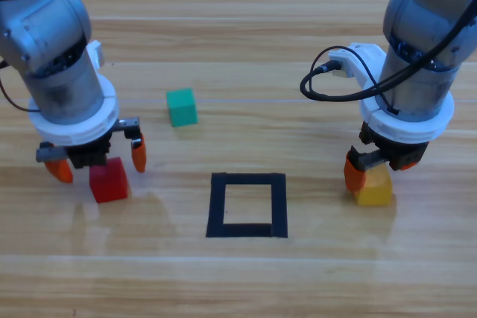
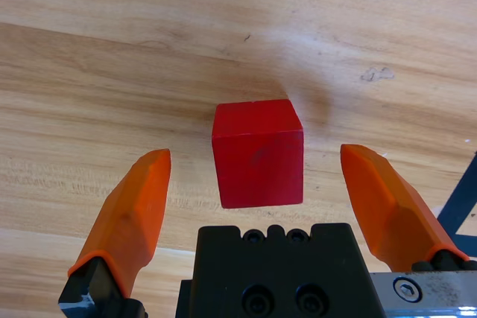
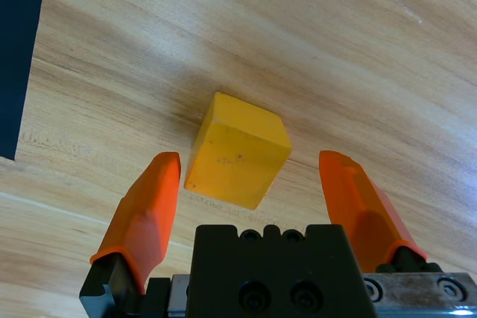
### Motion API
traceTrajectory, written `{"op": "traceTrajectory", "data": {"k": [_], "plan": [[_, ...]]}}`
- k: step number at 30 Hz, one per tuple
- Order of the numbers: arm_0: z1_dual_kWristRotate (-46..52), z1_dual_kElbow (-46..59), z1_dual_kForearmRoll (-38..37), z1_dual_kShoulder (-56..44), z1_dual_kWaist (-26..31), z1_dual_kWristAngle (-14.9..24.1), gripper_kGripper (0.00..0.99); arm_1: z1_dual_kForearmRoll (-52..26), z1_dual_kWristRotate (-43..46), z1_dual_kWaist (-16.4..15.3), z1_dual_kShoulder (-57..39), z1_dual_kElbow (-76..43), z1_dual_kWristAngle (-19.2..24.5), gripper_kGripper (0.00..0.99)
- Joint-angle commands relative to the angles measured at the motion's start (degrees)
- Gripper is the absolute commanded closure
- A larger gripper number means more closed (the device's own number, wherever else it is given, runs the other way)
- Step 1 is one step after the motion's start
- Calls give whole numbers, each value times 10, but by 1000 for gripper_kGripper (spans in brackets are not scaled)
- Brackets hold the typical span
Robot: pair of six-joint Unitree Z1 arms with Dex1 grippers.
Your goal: Stack the blocks in the rectangular block: red at the bottom, yellow in the middle, green on top
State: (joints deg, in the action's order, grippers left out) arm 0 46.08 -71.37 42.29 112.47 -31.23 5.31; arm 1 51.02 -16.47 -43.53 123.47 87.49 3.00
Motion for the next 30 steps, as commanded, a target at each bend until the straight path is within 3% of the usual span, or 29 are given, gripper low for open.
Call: {"op": "traceTrajectory", "data": {"k": [1,6,9,12,13,21,24,30], "plan": [[4,25,-23,39,-16,4,31,7,1,-12,60,1,-11,212],[1,24,-34,55,-16,5,47,13,1,-12,74,12,-18,238],[-1,23,-38,59,-16,4,94,21,2,-12,75,19,-26,514],[-6,22,-39,60,-16,4,220,22,19,-12,60,15,-44,950],[-8,22,-40,61,-16,4,267,22,25,-12,50,12,-47,990],[-45,14,-24,35,-16,4,857,22,67,-8,-52,-5,6,990],[-63,-32,8,35,-24,2,955,21,69,0,-73,-19,14,990],[-55,-126,82,61,-111,1,990,21,70,21,-82,-34,6,990]]}}
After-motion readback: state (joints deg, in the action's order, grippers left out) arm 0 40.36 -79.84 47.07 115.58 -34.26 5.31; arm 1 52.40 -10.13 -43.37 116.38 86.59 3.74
